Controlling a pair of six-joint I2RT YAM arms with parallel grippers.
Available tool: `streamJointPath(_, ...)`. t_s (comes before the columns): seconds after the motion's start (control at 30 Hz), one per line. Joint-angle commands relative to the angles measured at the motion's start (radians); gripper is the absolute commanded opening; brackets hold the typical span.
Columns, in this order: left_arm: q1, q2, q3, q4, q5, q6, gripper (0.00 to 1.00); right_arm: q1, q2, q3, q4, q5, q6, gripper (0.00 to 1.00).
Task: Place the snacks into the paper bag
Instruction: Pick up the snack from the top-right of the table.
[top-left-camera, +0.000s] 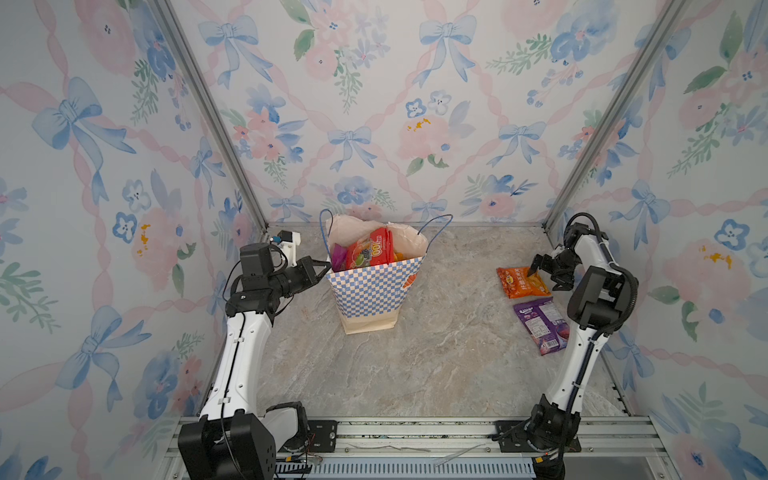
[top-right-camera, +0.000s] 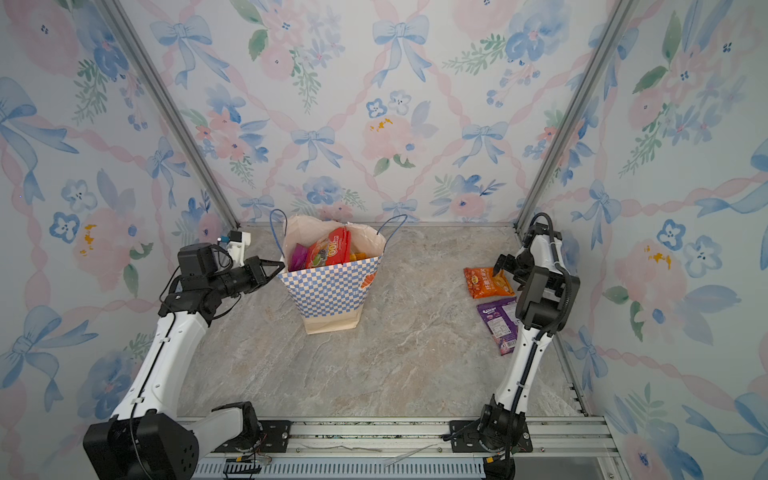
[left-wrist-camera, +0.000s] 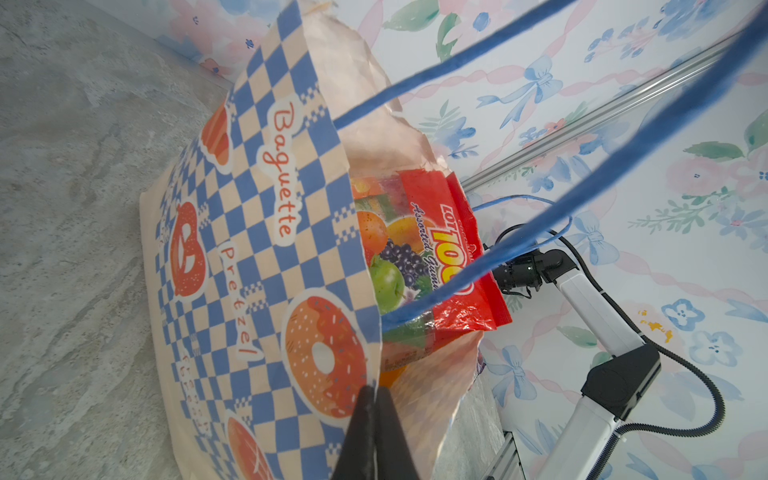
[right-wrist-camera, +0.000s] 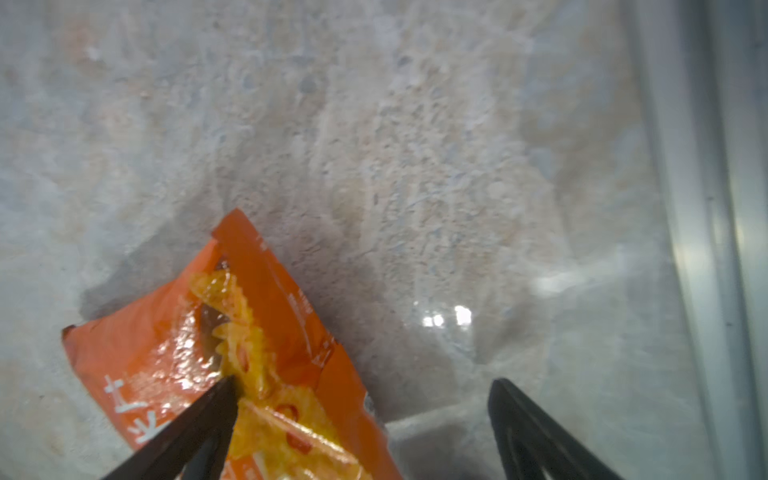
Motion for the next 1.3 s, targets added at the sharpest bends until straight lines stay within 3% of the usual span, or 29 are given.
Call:
streamJointPath(0.0,0.008,-0.022,0.038,0.031,0.036,-0.013,0.00,0.039,0.007,-0.011,-0.042,-0.130,-0.018,1.00)
streamJointPath(0.33,0.008,-0.039,0.031,0.031,0.045,-0.005,0.00,0.100,-0.062,-0.122,0.001,-0.198,-0.010,0.88)
streamJointPath(0.63,0.008,-0.042,0.027,0.030,0.048,0.006,0.00,0.117,-0.118,-0.201,0.047,-0.198,0.011,0.62)
streamJointPath(0.9,0.009,-0.054,0.020,0.030,0.055,0.011,0.00,0.118,-0.225,-0.322,0.192,-0.278,0.067,0.29)
streamJointPath(0.97,0.010,-0.054,0.022,0.030,0.060,0.011,0.00,0.119,-0.264,-0.345,0.226,-0.305,0.088,0.18)
streamJointPath(1.03,0.010,-0.054,0.026,0.030,0.063,0.011,0.00,0.120,-0.308,-0.364,0.253,-0.326,0.117,0.00)
streamJointPath(1.27,0.012,-0.054,0.037,0.030,0.054,0.009,0.00,0.119,-0.448,-0.371,0.345,-0.435,0.239,0.00)
